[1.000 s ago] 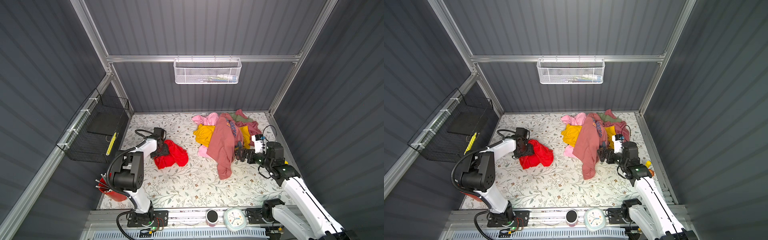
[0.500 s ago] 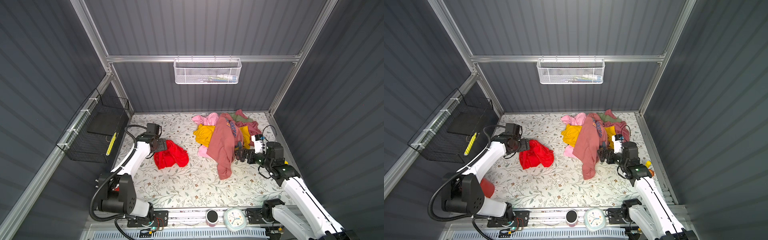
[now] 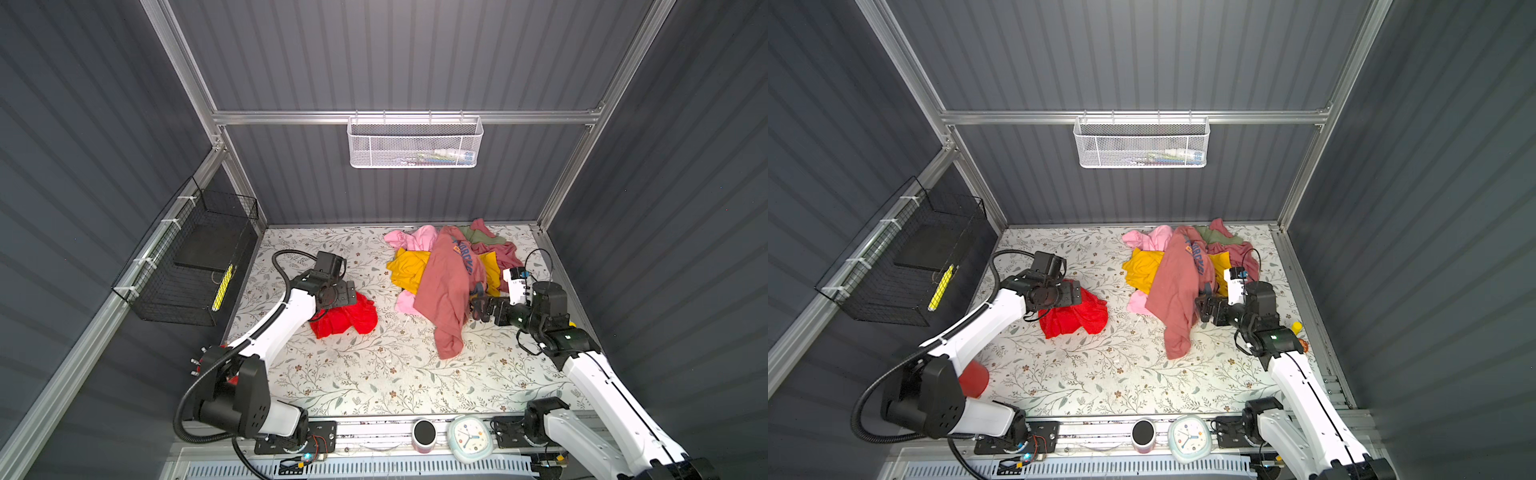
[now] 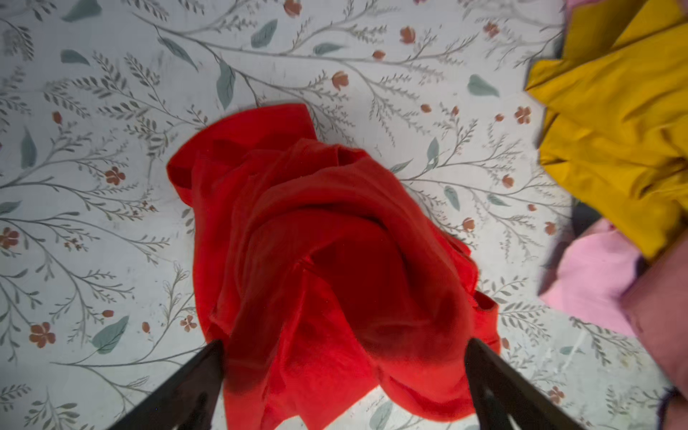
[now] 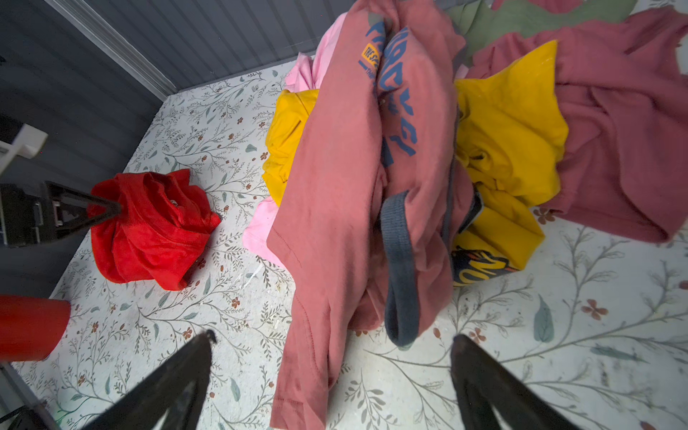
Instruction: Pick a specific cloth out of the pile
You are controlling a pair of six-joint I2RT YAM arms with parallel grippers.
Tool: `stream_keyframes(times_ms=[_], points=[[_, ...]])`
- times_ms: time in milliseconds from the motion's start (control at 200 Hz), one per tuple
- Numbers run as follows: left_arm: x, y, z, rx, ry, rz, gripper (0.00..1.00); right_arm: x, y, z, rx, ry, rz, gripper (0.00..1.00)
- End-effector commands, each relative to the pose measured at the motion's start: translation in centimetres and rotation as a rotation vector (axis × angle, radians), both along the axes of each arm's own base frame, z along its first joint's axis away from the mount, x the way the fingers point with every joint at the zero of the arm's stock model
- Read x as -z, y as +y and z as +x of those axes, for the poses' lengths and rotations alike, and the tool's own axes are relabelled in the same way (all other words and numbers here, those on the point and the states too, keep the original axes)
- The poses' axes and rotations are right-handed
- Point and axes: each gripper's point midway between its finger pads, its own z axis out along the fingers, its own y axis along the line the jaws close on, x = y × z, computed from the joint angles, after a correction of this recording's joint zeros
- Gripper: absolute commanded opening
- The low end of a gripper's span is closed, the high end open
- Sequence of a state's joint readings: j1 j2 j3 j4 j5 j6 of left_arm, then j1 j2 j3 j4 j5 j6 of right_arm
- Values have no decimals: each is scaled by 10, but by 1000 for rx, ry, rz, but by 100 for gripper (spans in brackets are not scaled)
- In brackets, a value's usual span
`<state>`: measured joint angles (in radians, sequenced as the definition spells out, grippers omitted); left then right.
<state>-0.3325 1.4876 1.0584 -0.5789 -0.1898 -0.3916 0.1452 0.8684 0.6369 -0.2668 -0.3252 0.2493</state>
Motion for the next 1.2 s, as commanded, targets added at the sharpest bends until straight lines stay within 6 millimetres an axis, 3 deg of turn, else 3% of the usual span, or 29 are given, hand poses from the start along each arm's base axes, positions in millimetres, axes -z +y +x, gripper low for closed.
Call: stream_keyframes(times_ms=[0, 210, 380, 470, 721, 1006, 1031, 1196], points=[[27, 1, 0, -21, 62, 18, 100, -6, -7, 2, 24, -14, -36, 99], [62, 0, 12, -19, 118, 55, 90, -1, -12, 2, 49, 3, -59, 99], [83, 4, 20, -7, 155, 117, 51, 3, -17, 2, 69, 14, -82, 99], [90, 5, 27, 10, 154, 143, 38, 5, -19, 1, 74, 19, -90, 99], [106, 23, 62, 18, 142, 146, 35, 9, -23, 1, 86, 29, -107, 99], [107, 28, 110, 88, 132, 169, 37, 13, -31, 5, 127, 35, -126, 99], [97, 27, 124, 86, 102, 167, 38, 13, -32, 5, 131, 34, -129, 99], [103, 33, 137, 95, 113, 168, 43, 13, -40, 7, 166, 10, -149, 99]])
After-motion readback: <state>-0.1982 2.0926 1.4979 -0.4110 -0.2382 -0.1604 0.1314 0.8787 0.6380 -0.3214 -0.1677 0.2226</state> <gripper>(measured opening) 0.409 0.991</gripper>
